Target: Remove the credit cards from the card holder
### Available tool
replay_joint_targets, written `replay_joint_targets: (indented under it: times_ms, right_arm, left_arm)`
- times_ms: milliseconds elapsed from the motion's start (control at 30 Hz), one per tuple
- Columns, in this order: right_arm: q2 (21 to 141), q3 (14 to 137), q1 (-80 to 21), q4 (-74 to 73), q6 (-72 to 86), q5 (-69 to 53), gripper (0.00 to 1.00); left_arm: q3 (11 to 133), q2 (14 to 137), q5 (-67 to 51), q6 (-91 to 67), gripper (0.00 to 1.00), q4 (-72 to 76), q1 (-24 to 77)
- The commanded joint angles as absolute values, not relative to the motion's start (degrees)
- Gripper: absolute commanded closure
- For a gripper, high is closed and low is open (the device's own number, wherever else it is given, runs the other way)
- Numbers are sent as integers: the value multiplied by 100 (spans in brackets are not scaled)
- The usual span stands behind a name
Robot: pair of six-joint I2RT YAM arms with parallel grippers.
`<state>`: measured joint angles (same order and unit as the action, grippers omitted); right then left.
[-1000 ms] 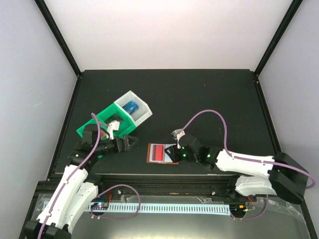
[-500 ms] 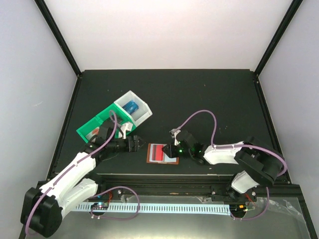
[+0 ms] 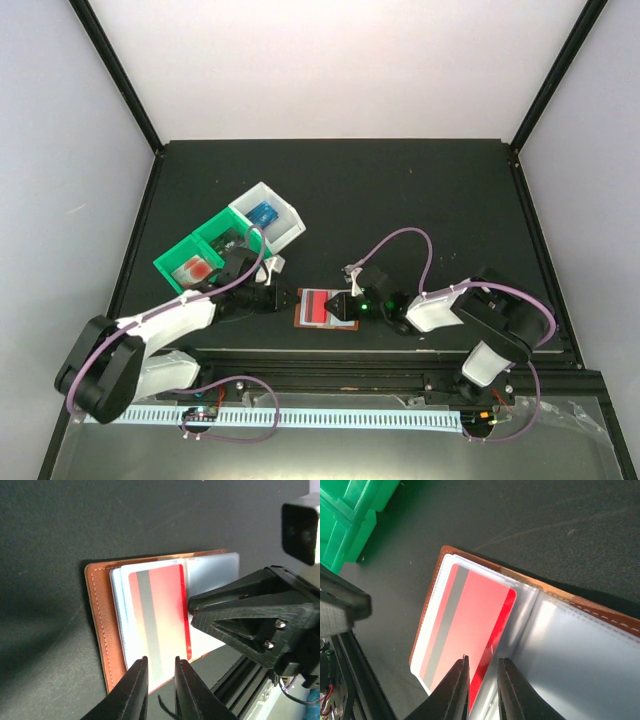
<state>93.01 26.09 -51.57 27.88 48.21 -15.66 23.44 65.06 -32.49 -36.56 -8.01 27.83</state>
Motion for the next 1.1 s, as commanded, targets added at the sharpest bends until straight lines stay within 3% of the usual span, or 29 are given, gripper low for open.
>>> replay_joint_targets:
  times_ms: [0, 333, 767, 1067]
  right_arm:
    - [9426, 2428, -5058, 3282, 4979, -1668, 81]
    - [9534, 2305, -4993, 3708, 5125, -1802, 81]
    - [9634, 2230, -4991, 4034, 5284, -1947, 81]
    - [9828, 2184, -4990, 4361, 5391, -2047, 92]
  left_arm:
    - [2381, 7001, -3199, -3631, 86, -243, 3022]
    - [2451, 7808, -2859, -3645, 97, -85, 3389]
    - [2037, 7928, -2598, -3931, 98, 298, 3554]
    - [2162, 7982, -2506, -3882, 98, 90, 3626]
